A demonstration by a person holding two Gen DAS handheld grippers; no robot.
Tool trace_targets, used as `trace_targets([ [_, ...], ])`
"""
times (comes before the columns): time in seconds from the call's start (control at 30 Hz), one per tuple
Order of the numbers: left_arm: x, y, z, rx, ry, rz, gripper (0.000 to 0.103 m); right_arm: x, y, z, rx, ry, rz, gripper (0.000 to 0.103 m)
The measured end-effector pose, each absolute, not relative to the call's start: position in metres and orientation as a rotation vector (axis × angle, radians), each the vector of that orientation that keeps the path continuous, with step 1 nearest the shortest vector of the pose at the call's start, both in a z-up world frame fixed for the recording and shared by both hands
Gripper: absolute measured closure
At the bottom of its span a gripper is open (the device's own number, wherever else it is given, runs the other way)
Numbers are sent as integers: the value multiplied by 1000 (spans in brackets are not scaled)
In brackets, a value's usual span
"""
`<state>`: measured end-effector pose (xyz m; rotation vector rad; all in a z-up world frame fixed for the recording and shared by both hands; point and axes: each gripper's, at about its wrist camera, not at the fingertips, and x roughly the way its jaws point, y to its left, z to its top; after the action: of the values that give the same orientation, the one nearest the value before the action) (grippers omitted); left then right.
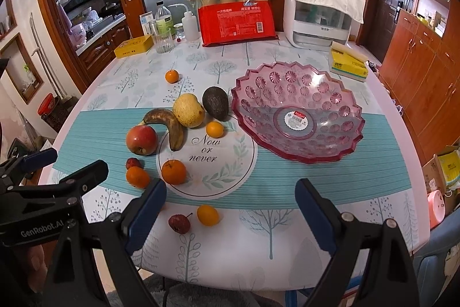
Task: Organize fruits
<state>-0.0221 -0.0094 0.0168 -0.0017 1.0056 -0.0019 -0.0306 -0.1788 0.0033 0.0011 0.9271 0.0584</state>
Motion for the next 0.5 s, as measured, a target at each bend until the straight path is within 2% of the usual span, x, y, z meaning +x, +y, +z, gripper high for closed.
trace_targets([
  [0.5,-23,-10,16,-1,1005,2,1,-31,-181,4,3,928,65,11],
])
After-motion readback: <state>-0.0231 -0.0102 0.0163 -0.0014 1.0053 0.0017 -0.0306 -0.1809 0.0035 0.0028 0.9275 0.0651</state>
